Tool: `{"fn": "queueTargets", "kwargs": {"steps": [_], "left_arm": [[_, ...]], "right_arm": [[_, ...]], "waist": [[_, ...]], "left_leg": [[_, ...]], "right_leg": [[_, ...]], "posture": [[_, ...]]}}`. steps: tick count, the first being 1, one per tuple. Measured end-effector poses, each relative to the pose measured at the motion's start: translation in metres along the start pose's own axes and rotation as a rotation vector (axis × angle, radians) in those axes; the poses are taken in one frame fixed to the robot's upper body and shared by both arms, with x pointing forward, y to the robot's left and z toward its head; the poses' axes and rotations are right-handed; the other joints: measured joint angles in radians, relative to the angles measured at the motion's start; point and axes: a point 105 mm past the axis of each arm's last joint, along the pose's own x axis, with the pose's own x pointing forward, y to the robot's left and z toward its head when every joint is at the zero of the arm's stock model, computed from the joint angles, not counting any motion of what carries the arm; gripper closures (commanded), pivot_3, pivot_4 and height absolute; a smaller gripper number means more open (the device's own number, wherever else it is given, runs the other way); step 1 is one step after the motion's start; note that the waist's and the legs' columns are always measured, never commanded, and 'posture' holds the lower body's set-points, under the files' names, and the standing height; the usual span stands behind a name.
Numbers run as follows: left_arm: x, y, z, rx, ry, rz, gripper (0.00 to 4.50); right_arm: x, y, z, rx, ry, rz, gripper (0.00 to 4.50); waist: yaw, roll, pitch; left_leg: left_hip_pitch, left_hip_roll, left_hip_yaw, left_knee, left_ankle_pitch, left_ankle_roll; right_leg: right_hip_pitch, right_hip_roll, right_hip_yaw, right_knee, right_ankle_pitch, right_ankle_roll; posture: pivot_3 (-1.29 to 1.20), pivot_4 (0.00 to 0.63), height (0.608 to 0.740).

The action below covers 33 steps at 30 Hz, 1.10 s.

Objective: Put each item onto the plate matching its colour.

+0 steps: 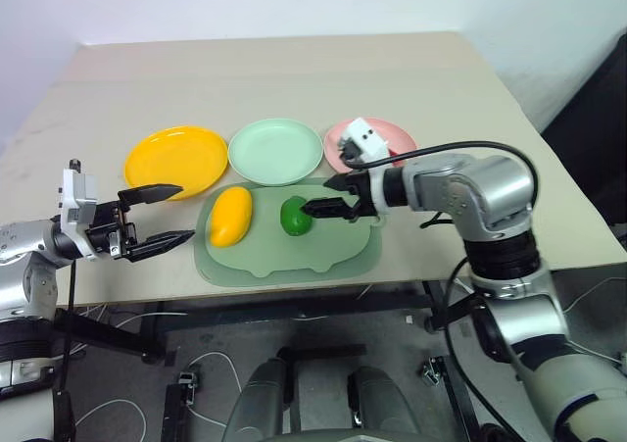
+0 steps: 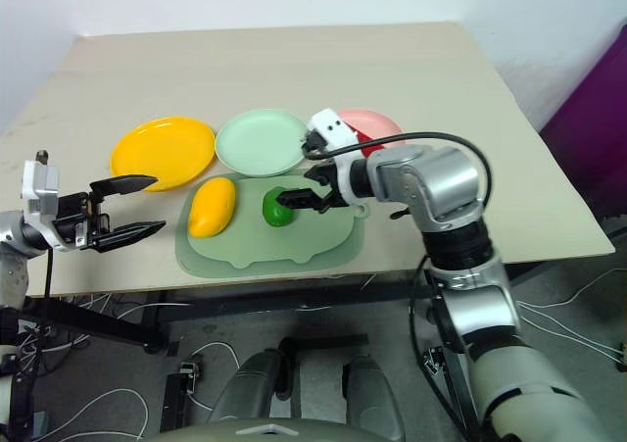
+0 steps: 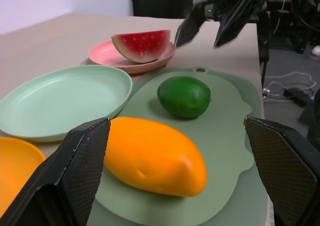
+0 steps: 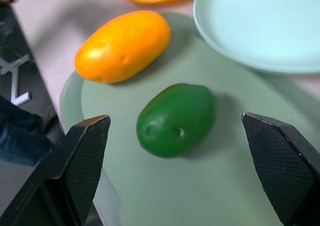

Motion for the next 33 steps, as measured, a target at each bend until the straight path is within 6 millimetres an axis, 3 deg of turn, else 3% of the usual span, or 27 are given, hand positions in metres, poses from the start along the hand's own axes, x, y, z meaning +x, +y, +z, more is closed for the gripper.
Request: {"fn": "queueTargets", "kwargs": {"steps": [4, 15, 28, 33], "left_arm": [[0.0, 0.0, 0.0, 0.002, 0.004, 0.0, 0.0], [-0.001, 0.0, -0.003, -0.006, 0.009, 0.009, 0.0], [-0.003, -0.001, -0.005, -0.013, 0.014, 0.022, 0.0], [-0.003, 0.0, -0.005, -0.012, 0.014, 0.03, 0.0]], "right_arm": [[0.022, 0.013, -0.003, 0.056, 0.025, -0.041, 0.03], [0.026, -0.011, -0.003, 0.125, 0.02, -0.256, 0.03], [0.044, 0.011, -0.011, 0.232, 0.075, -0.231, 0.03], [0.049, 0.009, -0.024, 0.242, 0.117, -0.255, 0.03]], "waist": [[0.001, 0.0, 0.0], [-0.002, 0.0, 0.0], [-0.001, 0.0, 0.0], [-0.001, 0.0, 0.0]], "left_leg": [[0.0, 0.0, 0.0, -0.001, 0.0, 0.0], [0.001, -0.001, 0.0, -0.002, 0.0, -0.001], [0.001, -0.001, 0.0, -0.003, 0.001, -0.001], [0.001, -0.001, 0.0, -0.003, 0.001, -0.001]], "right_leg": [[0.0, 0.001, 0.0, 0.0, 0.002, 0.003], [-0.002, 0.001, 0.0, 0.002, 0.002, 0.002], [-0.002, 0.001, 0.0, 0.002, 0.003, 0.002], [-0.002, 0.001, 0.0, 0.002, 0.003, 0.002]], "posture": [[0.0, 0.15, 0.737], [0.0, 0.15, 0.737], [0.0, 0.15, 0.737], [0.0, 0.15, 0.737]]}}
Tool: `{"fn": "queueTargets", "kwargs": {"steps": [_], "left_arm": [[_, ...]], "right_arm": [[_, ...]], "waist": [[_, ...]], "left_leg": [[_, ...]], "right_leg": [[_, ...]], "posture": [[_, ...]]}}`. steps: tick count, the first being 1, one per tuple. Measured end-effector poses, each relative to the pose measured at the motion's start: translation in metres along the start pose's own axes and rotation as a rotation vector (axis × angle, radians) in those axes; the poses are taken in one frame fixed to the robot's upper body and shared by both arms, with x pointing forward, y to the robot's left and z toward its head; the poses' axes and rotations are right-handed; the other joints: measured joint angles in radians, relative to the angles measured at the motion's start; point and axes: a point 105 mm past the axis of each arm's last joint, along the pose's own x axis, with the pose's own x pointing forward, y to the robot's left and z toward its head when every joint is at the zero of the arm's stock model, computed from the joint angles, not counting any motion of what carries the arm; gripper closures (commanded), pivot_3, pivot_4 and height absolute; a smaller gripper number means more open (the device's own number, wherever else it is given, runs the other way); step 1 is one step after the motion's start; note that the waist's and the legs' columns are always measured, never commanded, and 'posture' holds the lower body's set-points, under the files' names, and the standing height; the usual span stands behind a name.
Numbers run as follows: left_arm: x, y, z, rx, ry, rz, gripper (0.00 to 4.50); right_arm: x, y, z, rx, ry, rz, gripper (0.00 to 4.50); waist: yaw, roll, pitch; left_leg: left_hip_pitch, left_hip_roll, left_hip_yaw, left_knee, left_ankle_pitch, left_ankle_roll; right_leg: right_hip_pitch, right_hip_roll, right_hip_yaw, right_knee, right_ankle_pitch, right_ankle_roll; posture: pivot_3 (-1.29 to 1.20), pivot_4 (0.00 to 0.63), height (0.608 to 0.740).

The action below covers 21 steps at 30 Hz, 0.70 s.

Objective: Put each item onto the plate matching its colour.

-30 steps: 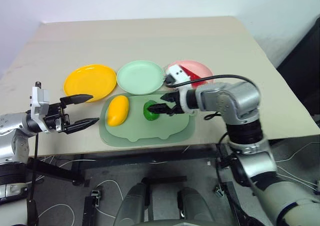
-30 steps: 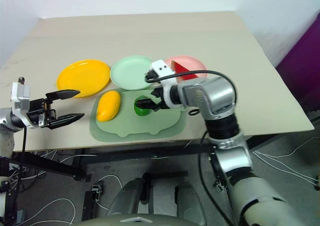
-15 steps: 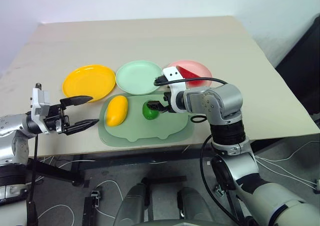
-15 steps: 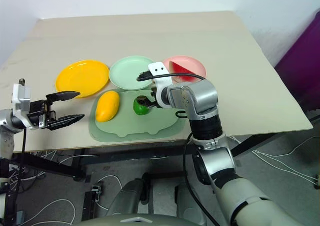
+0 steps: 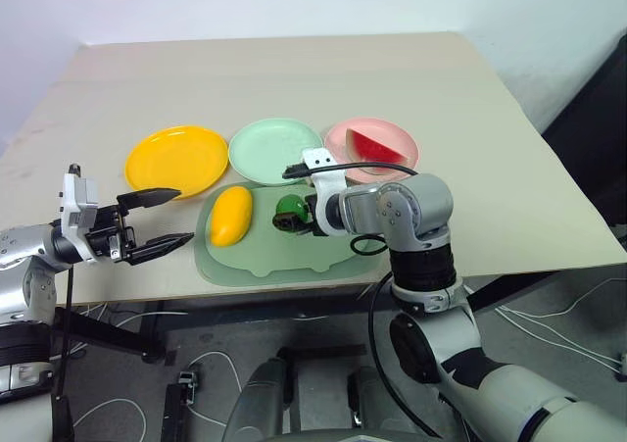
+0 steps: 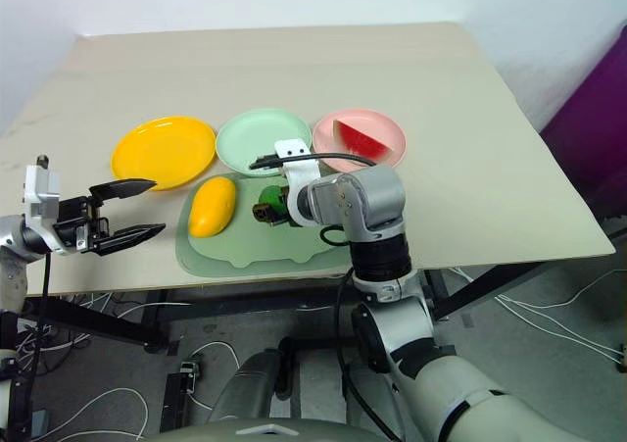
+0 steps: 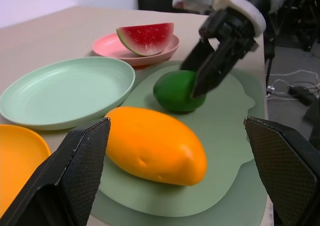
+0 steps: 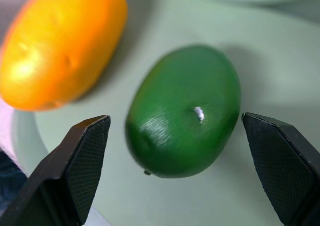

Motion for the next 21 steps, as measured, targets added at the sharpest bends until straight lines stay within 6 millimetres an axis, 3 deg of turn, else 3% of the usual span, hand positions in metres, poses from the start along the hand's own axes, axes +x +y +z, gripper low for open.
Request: {"fn": "queueTargets", "kwargs": {"steps": [13, 16, 19, 21], "left_arm": [[0.0, 0.0, 0.0, 0.005, 0.001, 0.006, 0.0], [0.0, 0.0, 0.0, 0.012, 0.0, 0.007, 0.0], [0.0, 0.0, 0.0, 0.013, 0.0, 0.008, 0.0], [0.0, 0.0, 0.0, 0.013, 0.0, 0.008, 0.0]], "right_arm": [[0.014, -0.007, 0.005, -0.028, -0.047, -0.061, 0.03], [0.016, -0.006, 0.006, -0.043, -0.053, -0.068, 0.62], [0.018, -0.008, 0.006, -0.057, -0.06, -0.081, 1.5], [0.018, -0.008, 0.006, -0.066, -0.064, -0.084, 1.55]], "waist": [[-0.001, 0.0, 0.0], [-0.001, 0.0, 0.0], [-0.001, 0.0, 0.0], [-0.001, 0.0, 0.0]], "left_leg": [[0.001, 0.0, 0.0, -0.007, 0.003, -0.004], [0.001, 0.0, 0.0, -0.007, 0.004, -0.004], [0.001, 0.0, 0.0, -0.007, 0.004, -0.004], [0.001, 0.0, 0.0, -0.008, 0.004, -0.004]], "right_leg": [[-0.003, 0.0, 0.0, 0.0, 0.001, 0.0], [-0.003, 0.0, 0.0, 0.0, 0.001, -0.001], [-0.003, 0.0, 0.0, 0.0, 0.001, -0.001], [-0.003, 0.0, 0.0, 0.0, 0.001, -0.001]], "posture": [[0.0, 0.15, 0.737], [0.0, 0.15, 0.737], [0.0, 0.15, 0.737], [0.0, 0.15, 0.737]]}}
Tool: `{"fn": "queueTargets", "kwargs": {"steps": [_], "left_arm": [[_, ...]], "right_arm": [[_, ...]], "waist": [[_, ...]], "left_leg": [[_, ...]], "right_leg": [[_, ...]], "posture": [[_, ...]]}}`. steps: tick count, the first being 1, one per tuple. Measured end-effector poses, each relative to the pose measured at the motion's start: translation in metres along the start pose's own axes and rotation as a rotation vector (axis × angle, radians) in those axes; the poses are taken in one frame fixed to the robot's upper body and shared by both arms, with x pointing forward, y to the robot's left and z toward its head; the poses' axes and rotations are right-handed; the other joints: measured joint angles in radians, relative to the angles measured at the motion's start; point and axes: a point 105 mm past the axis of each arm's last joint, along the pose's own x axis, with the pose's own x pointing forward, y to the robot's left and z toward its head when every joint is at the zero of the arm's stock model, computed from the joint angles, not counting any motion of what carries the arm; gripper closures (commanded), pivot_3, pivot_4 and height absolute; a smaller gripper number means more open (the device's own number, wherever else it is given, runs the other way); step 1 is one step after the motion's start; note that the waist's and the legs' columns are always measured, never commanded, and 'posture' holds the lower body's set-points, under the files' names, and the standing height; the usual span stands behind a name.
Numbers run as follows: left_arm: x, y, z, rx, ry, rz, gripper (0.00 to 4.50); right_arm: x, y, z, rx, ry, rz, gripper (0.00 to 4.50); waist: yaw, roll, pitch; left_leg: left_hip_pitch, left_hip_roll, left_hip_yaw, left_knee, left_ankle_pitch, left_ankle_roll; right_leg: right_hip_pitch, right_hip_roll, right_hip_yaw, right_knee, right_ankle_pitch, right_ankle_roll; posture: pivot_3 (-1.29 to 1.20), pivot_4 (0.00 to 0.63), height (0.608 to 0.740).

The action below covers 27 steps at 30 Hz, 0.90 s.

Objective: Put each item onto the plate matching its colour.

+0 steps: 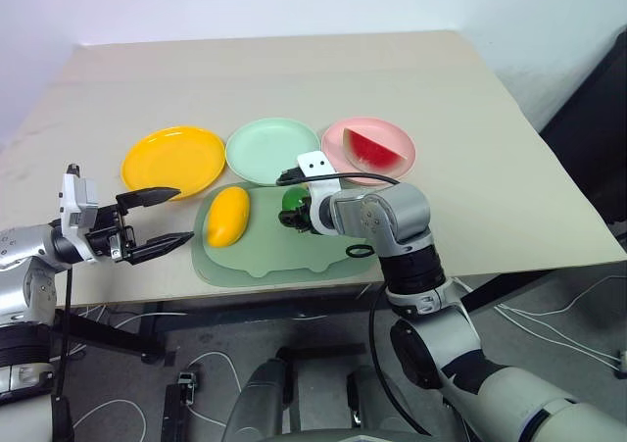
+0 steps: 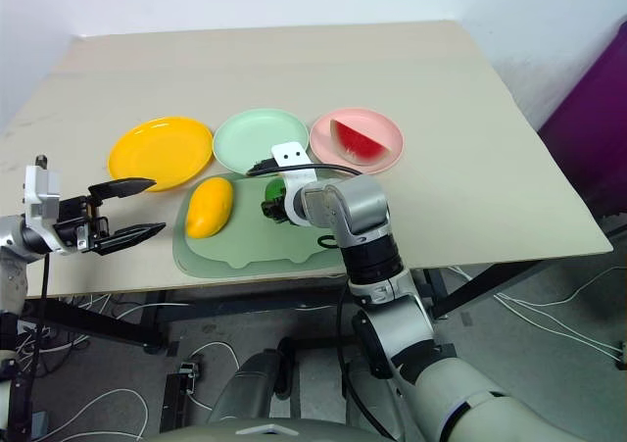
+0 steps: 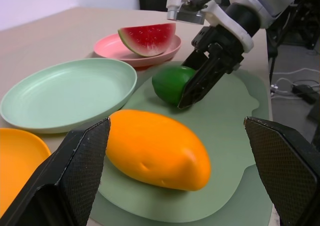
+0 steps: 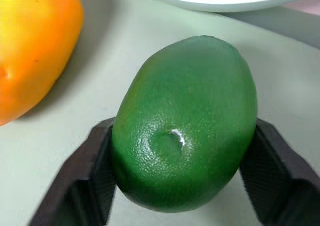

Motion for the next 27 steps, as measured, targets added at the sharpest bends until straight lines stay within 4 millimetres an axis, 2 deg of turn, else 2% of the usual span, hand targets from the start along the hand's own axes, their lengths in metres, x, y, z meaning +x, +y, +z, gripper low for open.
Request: {"fn": "queueTargets", "kwargs": {"steps": [9, 11, 17, 23, 27], "left_arm": [[0.0, 0.0, 0.0, 0.0, 0.0, 0.0, 0.0], [0.0, 0.0, 0.0, 0.0, 0.0, 0.0, 0.0], [0.001, 0.001, 0.001, 0.004, -0.002, 0.001, 0.0], [0.0, 0.002, 0.001, 0.004, -0.002, 0.007, 0.0], [0.0, 0.002, 0.001, 0.005, -0.002, 0.014, 0.0]], "right_arm": [[-0.008, -0.015, 0.006, -0.038, 0.002, -0.004, 1.55], [-0.017, -0.016, 0.018, -0.049, -0.016, 0.023, 1.55], [-0.042, -0.015, 0.079, -0.147, -0.187, 0.043, 1.55], [-0.019, -0.022, 0.083, -0.117, -0.212, 0.055, 1.55], [0.0, -0.017, 0.096, -0.13, -0.289, 0.067, 1.55]], "waist": [[0.002, 0.0, 0.0], [0.001, 0.0, 0.0], [-0.002, 0.0, 0.0], [-0.001, 0.0, 0.0], [-0.008, 0.0, 0.0]], "left_leg": [[0.0, 0.0, 0.0, 0.0, 0.001, 0.0], [0.0, 0.0, 0.0, 0.0, 0.001, 0.001], [0.0, 0.001, 0.0, -0.001, 0.001, 0.0], [-0.001, 0.001, 0.0, -0.001, 0.001, 0.0], [-0.001, 0.002, 0.0, -0.001, 0.002, -0.001]], "right_leg": [[0.0, 0.0, 0.0, 0.0, 0.0, -0.001], [0.0, 0.0, 0.0, 0.0, 0.0, -0.001], [-0.001, 0.0, 0.0, -0.001, 0.001, -0.001], [-0.001, 0.001, 0.0, -0.001, 0.001, -0.001], [-0.001, 0.002, 0.0, 0.0, 0.001, 0.0]], "posture": [[0.0, 0.15, 0.737], [0.0, 0.15, 0.737], [0.0, 0.15, 0.737], [0.0, 0.15, 0.737], [0.0, 0.15, 0.737]]}}
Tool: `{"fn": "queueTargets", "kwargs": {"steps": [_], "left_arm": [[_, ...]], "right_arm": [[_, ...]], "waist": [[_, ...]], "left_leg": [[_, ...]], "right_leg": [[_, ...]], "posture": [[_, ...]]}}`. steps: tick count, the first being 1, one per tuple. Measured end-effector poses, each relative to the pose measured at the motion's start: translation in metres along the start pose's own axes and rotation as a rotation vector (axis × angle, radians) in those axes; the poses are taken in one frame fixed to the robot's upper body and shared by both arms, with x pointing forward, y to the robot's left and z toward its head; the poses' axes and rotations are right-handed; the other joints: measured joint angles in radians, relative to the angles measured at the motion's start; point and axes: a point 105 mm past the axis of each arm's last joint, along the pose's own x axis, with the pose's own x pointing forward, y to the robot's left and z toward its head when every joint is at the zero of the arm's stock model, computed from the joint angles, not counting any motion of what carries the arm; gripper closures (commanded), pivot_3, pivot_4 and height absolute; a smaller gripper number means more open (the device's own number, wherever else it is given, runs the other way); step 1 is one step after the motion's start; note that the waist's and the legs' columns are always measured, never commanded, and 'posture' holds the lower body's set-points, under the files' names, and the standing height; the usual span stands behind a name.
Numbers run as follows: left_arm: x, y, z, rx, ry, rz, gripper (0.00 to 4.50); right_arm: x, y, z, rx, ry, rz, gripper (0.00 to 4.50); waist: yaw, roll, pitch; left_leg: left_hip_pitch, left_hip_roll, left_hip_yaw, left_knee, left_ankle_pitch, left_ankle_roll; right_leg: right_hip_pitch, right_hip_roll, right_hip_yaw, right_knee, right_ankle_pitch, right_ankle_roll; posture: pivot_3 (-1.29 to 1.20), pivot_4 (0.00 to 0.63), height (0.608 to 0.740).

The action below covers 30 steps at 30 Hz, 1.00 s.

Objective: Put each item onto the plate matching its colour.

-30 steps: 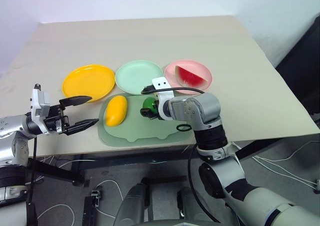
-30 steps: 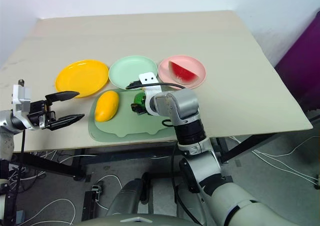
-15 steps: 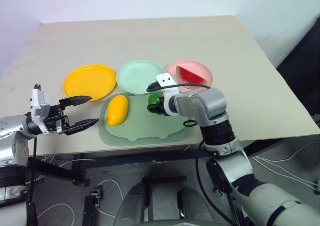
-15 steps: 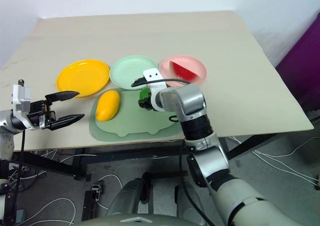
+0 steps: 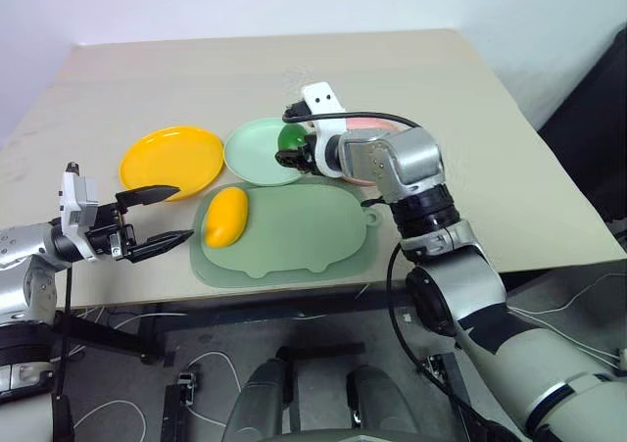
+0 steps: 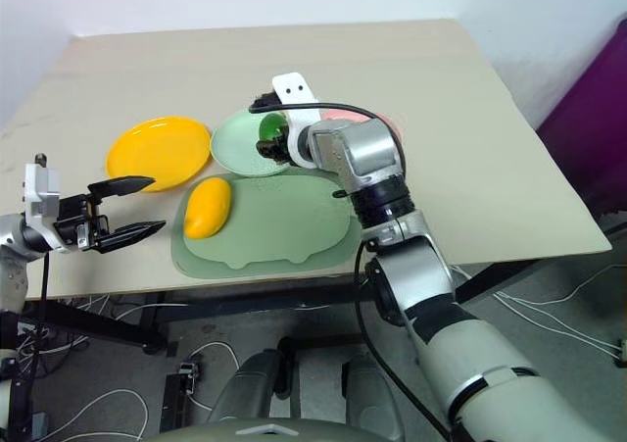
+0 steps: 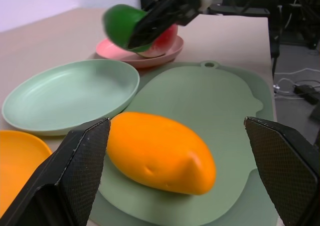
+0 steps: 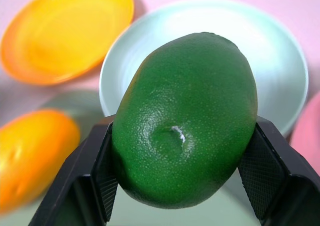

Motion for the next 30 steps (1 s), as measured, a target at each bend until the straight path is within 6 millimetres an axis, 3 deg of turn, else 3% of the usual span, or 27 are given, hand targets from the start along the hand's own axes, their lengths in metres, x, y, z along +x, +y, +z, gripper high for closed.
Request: {"fn": "queueTargets", "kwargs": {"steps": [2, 9, 17, 21, 26, 30], "left_arm": [[0.0, 0.0, 0.0, 0.0, 0.0, 0.001, 0.0], [-0.001, 0.0, -0.001, -0.002, 0.002, 0.005, 0.0], [-0.001, 0.0, 0.001, 0.004, 0.001, 0.008, 0.0], [-0.001, 0.0, 0.001, 0.004, 0.001, 0.008, 0.0], [-0.001, 0.0, 0.001, 0.004, 0.001, 0.009, 0.0], [-0.001, 0.0, 0.001, 0.004, 0.001, 0.011, 0.0]], "right_arm": [[0.009, 0.0, 0.001, -0.015, -0.032, 0.003, 1.55], [0.029, -0.01, -0.029, 0.011, -0.01, -0.019, 1.55], [0.042, 0.004, -0.041, -0.043, -0.027, -0.007, 1.55], [0.043, 0.005, -0.039, -0.041, -0.036, -0.014, 1.55], [0.044, 0.008, -0.037, -0.046, -0.045, -0.013, 0.03], [0.045, 0.007, -0.038, -0.04, -0.041, -0.014, 0.03]], "waist": [[-0.003, 0.0, 0.0], [-0.009, 0.0, 0.0], [-0.016, 0.0, 0.0], [-0.016, 0.0, 0.0], [-0.016, 0.0, 0.0], [-0.014, 0.0, 0.0]], "left_leg": [[0.0, 0.0, 0.0, 0.0, 0.0, 0.0], [0.0, 0.002, 0.0, 0.0, 0.002, -0.002], [0.0, 0.013, -0.002, -0.002, 0.007, -0.01], [0.001, 0.014, -0.002, -0.002, 0.008, -0.011], [0.002, 0.014, -0.002, -0.002, 0.008, -0.011], [0.002, 0.014, -0.002, -0.002, 0.008, -0.012]], "right_leg": [[0.001, 0.001, 0.0, 0.0, 0.0, 0.0], [0.0, 0.003, 0.0, 0.0, 0.0, -0.001], [-0.003, 0.015, 0.001, 0.003, 0.005, -0.009], [-0.004, 0.015, 0.0, 0.003, 0.007, -0.012], [-0.004, 0.015, 0.0, 0.003, 0.008, -0.014], [-0.004, 0.016, 0.0, 0.003, 0.007, -0.014]], "posture": [[0.0, 0.15, 0.737], [0.0, 0.15, 0.737], [0.0, 0.15, 0.737], [0.0, 0.15, 0.737], [0.0, 0.15, 0.737], [0.0, 0.15, 0.737]]}}
